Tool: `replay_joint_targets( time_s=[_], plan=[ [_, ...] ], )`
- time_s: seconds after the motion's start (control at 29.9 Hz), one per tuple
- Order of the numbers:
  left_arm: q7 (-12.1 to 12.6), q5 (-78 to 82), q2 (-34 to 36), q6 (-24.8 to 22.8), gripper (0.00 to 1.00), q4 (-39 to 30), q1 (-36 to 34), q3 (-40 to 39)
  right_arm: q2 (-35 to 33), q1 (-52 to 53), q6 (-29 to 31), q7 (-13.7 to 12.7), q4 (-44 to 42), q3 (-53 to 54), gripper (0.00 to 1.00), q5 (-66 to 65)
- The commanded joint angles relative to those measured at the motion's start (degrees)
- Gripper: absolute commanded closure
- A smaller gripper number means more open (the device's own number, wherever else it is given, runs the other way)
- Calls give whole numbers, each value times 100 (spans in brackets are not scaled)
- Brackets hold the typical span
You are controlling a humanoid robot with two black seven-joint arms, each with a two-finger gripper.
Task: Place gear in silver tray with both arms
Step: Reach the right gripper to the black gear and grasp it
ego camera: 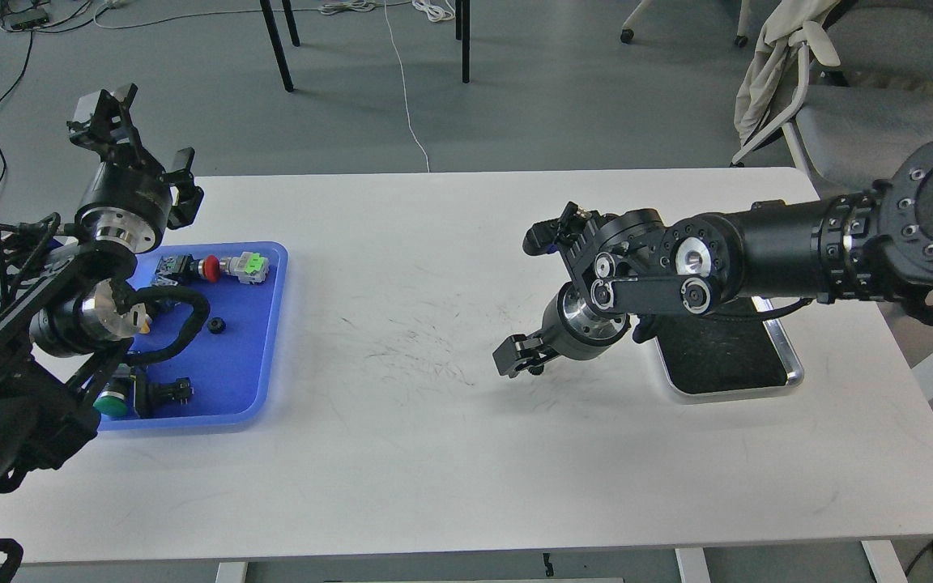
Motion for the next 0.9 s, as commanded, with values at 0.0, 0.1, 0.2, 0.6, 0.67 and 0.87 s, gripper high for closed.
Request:
replay_joint_targets(
  time_s=[0.0,0.1,0.2,0.6,0.67,0.87],
  plan=[
    [0,2,-7,0,2,-4,0,0,0,-217,-1,0,-269,1,3,-96],
    [0,2,-7,0,2,4,9,0,0,-358,-1,0,-445,9,5,-96],
    [-9,2,-7,0,2,4,9,0,0,-490,-1,0,-586,53,6,-78],
    [-26,2,-16,0,2,-4,9,0,0,-560,-27,0,-657,212,6,1],
    [-26,2,-16,0,2,-4,9,0,0,-578,-27,9,-657,212,7,1],
    [-26,2,-16,0,2,-4,18,8,0,-648,-27,0,-683,212,10,-8]
  ],
)
